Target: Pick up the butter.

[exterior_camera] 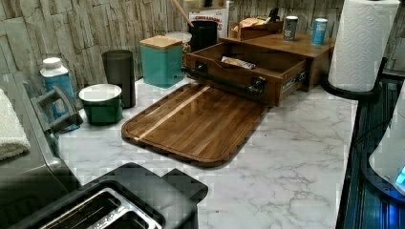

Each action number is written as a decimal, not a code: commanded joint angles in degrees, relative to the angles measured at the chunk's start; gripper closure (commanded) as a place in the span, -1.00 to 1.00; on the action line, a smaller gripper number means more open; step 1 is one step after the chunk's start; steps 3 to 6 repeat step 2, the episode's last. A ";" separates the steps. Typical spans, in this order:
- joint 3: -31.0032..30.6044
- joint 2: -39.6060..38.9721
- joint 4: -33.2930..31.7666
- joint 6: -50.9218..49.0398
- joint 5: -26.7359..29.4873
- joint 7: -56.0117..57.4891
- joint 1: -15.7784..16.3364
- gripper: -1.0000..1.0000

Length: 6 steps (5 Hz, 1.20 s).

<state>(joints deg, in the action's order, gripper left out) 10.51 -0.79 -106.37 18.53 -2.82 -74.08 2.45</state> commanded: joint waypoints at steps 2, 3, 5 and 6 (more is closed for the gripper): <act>-3.02 4.08 3.46 1.33 3.45 0.38 4.58 1.00; -3.02 4.08 3.46 1.33 3.45 0.38 4.58 1.00; -3.02 4.08 3.46 1.33 3.45 0.38 4.58 1.00; -3.02 4.08 3.46 1.33 3.45 0.38 4.58 1.00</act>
